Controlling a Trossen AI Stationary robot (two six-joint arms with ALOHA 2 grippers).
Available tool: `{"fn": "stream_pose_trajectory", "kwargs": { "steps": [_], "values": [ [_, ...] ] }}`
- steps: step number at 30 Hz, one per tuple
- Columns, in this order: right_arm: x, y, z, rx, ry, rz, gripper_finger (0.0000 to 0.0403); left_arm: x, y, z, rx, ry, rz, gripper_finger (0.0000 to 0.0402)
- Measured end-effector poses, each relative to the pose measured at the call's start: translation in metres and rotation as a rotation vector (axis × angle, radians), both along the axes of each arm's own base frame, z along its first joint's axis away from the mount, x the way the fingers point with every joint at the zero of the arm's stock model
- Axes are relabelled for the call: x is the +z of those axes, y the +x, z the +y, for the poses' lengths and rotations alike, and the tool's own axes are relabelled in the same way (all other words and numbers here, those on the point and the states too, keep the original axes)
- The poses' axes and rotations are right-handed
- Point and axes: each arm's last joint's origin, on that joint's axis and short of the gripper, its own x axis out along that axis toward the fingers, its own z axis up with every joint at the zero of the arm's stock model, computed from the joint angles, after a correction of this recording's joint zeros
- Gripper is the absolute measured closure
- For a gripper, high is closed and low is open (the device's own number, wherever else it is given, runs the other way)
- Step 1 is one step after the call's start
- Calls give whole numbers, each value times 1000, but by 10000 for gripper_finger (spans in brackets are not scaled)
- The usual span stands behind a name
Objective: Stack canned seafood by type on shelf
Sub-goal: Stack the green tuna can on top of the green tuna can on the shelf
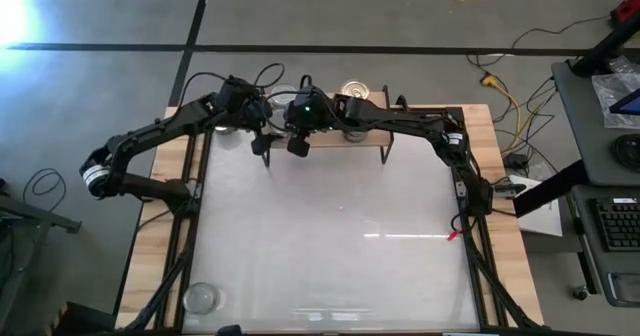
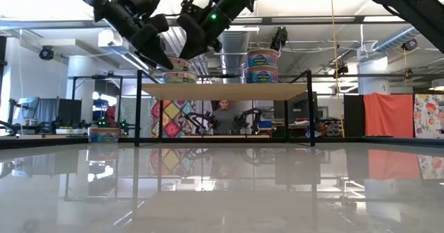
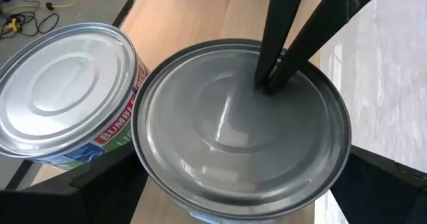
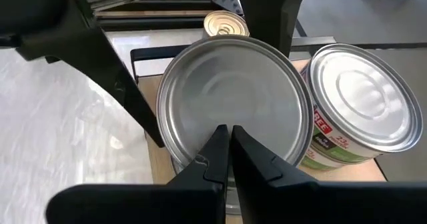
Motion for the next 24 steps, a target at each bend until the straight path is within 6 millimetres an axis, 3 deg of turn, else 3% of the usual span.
{"fn": "stream_pose_trajectory", "kwargs": {
  "steps": [11, 17, 24],
  "values": [
    [17, 12, -1, -4, -51, -203, 392, -6, 9, 5, 6, -17, -8, 9],
    [1, 12, -3, -1, -33, -142, 392, -6, 12, 4, -10, -8, -23, 9],
    [-4, 5, -3, -6, -2, -50, 392, -7, 15, 3, -36, -29, -53, 9]
  ]
}}
